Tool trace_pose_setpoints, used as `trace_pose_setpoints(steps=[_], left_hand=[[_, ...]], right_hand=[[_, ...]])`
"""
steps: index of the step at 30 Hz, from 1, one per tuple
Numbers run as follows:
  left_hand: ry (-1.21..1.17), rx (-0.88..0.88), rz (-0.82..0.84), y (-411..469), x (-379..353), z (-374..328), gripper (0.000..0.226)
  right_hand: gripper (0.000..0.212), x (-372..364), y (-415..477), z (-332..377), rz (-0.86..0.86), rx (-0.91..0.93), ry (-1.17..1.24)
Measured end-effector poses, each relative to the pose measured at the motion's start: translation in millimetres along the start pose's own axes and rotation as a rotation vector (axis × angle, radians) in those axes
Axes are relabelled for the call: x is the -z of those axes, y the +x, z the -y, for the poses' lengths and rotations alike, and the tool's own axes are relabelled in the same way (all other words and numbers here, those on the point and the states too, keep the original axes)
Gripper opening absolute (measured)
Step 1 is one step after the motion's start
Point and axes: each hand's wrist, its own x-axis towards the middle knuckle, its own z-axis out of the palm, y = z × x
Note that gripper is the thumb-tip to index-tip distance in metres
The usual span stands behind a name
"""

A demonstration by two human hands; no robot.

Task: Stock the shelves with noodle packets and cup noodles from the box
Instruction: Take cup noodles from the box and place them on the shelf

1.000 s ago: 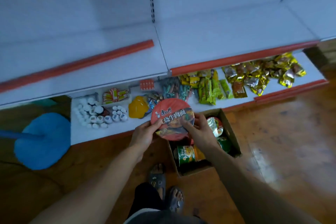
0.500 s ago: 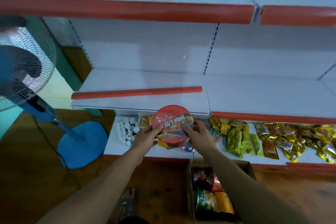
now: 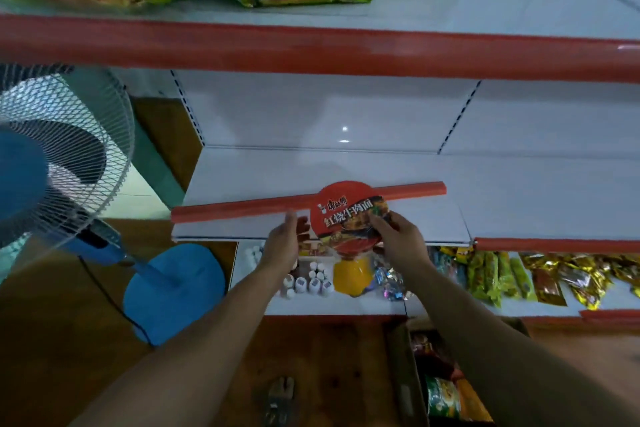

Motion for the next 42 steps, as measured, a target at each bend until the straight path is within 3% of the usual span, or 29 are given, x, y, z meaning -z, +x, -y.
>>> trace_pose_setpoints(steps=[2,5,10,20,25,32,42], left_hand=[[0.286,-0.107,-0.055,31,17,-5,0.04],[0.732,-0.313,-0.021,75,37,-2,0.05],[1.048,-0.438,0.088,130,42,18,0.06],[1.189,-0.507,0.016,138,41,39,0.06],[1.219,-0.398,0.096,158,36,39,0.065],[1.148,-0.593,0.016,149,34,55,0.04],[0.937,-0.725,0.17,51,48,90,0.029]], right_hand=[[0.025,-8,13,13,-0.062,-0.001,-0.001],[0.021,-18,25,31,-0.14,-0.027,0.05],[0.013,-23,36,35,-0.211,-0.044,0.139],[0.019,-22,53,34,-0.218,-0.043,0.166],[0.023,-21,60,28,-0.217,-0.025,0.17],[0.02,-29,66,26,-0.2,-0.02,0.178],[0.014,-40,74,45,-0.161,0.013,0.206]])
